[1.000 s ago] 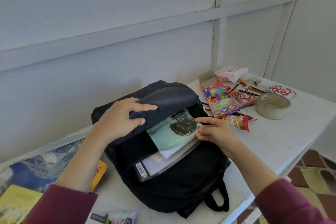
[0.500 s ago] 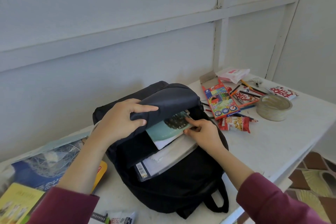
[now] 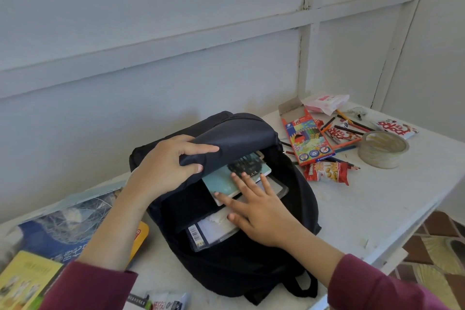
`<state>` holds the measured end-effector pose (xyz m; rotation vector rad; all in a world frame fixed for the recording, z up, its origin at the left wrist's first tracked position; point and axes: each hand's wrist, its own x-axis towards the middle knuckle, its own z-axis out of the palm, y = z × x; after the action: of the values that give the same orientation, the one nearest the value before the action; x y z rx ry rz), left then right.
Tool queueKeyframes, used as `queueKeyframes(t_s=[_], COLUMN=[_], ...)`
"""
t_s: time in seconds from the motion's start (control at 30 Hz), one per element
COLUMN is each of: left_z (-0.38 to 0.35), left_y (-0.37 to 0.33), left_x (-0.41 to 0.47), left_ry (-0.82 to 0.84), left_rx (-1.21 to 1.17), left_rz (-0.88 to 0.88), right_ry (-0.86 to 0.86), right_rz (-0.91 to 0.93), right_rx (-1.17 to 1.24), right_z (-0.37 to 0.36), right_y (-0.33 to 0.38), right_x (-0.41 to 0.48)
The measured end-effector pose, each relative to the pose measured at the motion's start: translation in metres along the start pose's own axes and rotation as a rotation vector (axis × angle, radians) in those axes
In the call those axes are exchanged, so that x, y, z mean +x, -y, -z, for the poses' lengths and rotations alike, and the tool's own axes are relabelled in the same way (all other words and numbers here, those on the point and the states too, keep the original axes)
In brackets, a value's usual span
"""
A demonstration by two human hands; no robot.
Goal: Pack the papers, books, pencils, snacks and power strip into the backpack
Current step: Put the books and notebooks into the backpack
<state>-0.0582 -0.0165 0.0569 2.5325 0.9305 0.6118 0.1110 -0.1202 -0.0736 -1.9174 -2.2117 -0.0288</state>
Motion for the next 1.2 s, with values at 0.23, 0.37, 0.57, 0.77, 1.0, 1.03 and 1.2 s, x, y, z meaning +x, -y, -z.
queueKeyframes(t_s=[0.23, 0.37, 0.57, 0.77, 1.0, 1.03, 1.2], left_z=[0.000, 0.001, 0.001, 0.001, 0.000, 0.000, -0.004], left_y=[-0.002, -0.003, -0.001, 0.001, 0.002, 0.002, 0.007], left_x=[0.000, -0.001, -0.001, -0.001, -0.001, -0.001, -0.003], left_ry=[-0.008, -0.013, -0.023, -0.040, -0.026, -0.025, -0.022], left_rx=[-0.002, -0.002, -0.029, -0.037, -0.022, -0.022, -0.027], left_rz=[0.014, 0.026, 0.036, 0.048, 0.047, 0.049, 0.071], right_ry=[0.014, 0.013, 0.039, 0.033, 0.075, 0.080, 0.090], right_rz=[-0.056, -0.089, -0.114, -0.217, -0.237, -0.239, -0.240], right_rx=[-0.037, -0.022, -0.001, 0.052, 0.011, 0.018, 0.028], right_z=[-0.004, -0.005, -0.001, -0.004, -0.001, 0.001, 0.006], right_y=[-0.001, -0.005, -0.013, -0.019, -0.038, -0.039, -0.037], right_x=[0.019, 0.032, 0.044, 0.023, 0.023, 0.025, 0.024])
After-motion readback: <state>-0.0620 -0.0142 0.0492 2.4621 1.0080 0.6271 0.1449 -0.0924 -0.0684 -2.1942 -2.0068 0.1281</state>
